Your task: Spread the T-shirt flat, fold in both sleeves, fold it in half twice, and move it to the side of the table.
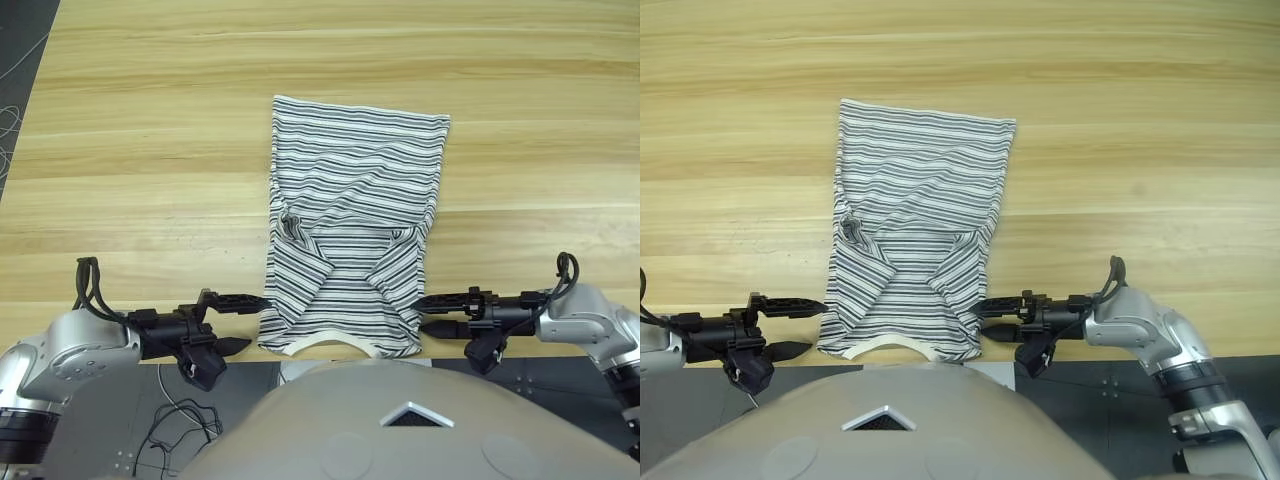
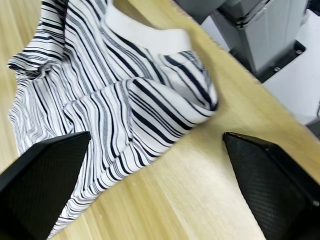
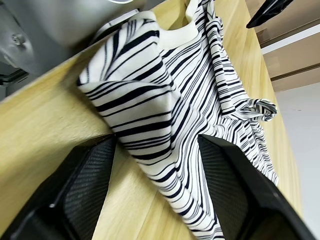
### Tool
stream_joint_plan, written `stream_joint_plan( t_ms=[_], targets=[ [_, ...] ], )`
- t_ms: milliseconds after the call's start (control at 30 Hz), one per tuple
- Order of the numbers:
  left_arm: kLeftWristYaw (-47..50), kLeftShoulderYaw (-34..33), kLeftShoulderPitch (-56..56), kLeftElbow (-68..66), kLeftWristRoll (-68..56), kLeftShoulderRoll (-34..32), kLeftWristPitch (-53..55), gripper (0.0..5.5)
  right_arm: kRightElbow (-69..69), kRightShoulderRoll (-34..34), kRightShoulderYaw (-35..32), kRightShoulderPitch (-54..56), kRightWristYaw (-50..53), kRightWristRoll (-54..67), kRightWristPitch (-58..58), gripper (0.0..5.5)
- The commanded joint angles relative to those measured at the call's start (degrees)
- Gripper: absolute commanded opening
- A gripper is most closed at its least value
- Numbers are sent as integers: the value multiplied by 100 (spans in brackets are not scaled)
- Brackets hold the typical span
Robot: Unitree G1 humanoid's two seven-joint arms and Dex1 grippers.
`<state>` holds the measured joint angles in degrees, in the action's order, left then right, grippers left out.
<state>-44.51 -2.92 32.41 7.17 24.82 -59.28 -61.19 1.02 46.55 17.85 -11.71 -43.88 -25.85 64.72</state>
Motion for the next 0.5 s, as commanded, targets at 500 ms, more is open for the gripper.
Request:
stream_joint_plan(
  t_ms=[500],
  targets=[
    [447, 1304, -406, -491, 839, 44, 348, 419, 156, 63, 1018, 572, 178, -466, -261, 225]
  ],
)
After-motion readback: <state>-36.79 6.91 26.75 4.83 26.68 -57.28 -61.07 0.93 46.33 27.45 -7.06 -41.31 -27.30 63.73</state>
